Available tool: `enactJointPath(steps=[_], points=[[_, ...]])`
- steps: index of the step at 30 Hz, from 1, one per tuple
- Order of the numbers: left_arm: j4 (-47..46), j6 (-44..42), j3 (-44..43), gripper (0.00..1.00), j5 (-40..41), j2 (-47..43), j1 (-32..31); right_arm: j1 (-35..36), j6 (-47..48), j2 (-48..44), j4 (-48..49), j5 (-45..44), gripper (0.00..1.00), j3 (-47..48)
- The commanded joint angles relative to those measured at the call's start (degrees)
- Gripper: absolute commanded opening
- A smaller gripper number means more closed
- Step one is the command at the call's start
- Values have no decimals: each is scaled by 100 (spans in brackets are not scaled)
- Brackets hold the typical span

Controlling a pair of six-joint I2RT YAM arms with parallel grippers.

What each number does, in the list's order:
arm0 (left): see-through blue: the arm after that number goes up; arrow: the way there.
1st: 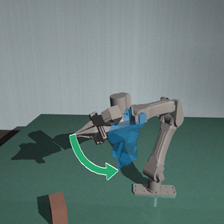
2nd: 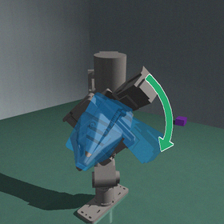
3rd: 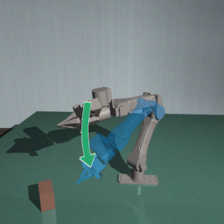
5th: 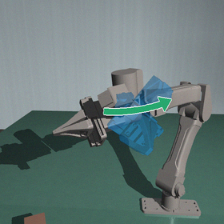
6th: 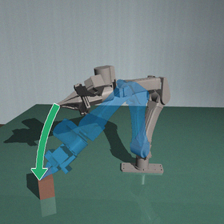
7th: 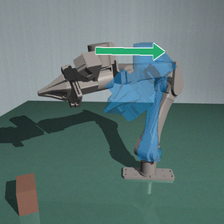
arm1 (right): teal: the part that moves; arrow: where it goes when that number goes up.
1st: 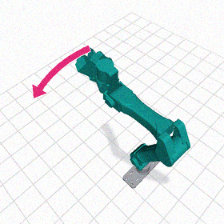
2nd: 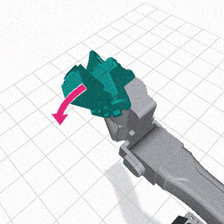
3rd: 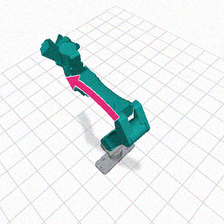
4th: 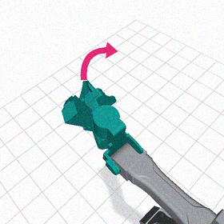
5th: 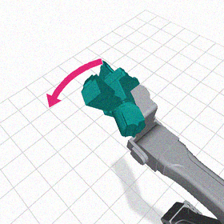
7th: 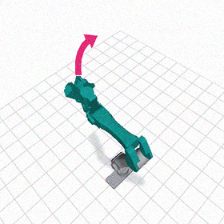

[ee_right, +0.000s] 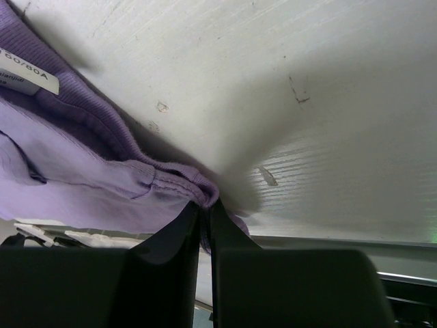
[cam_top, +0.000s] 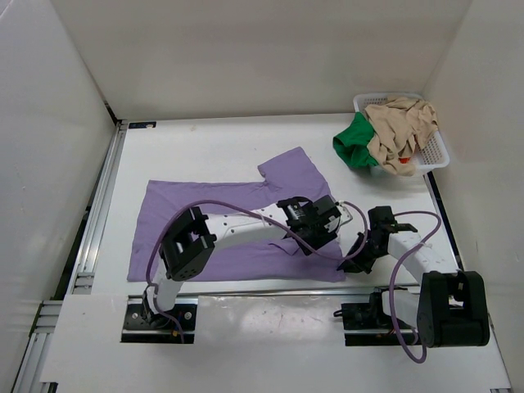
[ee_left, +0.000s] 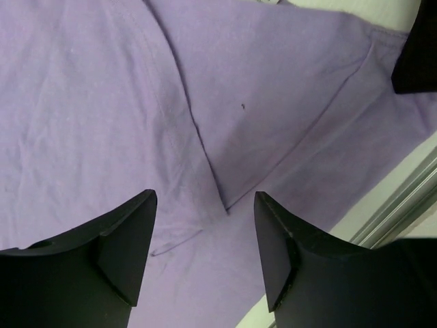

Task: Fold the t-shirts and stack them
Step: Fold the flattened tshirt in 1/3 of the way

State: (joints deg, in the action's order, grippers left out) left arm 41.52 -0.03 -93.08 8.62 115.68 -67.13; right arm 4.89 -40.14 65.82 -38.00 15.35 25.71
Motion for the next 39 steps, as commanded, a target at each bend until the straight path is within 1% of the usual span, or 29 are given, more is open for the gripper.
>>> enactJointPath(steps=[1, 6, 8, 14, 16, 19, 25, 30, 31, 34, 38, 39], points=[[14, 3, 219, 69, 209, -423, -45, 12, 147, 115, 231, -832, 8, -304], [14, 3, 544, 66, 272, -300, 112, 12, 147, 115, 231, -832, 8, -304], [14, 3, 545, 66, 140, -239, 261, 12, 147, 115, 231, -832, 8, -304], [14, 3, 422, 66, -35, -177, 385, 12, 147, 115, 231, -832, 8, -304], [66, 3, 422, 61, -89, -116, 385, 12, 147, 115, 231, -832, 8, -304], [120, 3, 422, 60, -369, -54, 385, 12, 147, 115, 231, -832, 8, -304], [392, 3, 237, 61, -871, -54, 385, 12, 147, 115, 231, -885, 7, -304], [392, 3, 185, 61, -801, 148, 455, 12, 147, 115, 179, -885, 7, -304], [392, 3, 106, 60, -801, 226, 456, 12, 147, 115, 179, -885, 7, -304], [392, 3, -34, 59, -801, 289, 508, 12, 147, 115, 179, -885, 7, -304], [445, 3, -88, 56, -862, 403, 508, 12, 147, 115, 179, -885, 7, -304], [445, 3, -88, 53, -862, 455, 508, 12, 147, 115, 179, -885, 7, -304]])
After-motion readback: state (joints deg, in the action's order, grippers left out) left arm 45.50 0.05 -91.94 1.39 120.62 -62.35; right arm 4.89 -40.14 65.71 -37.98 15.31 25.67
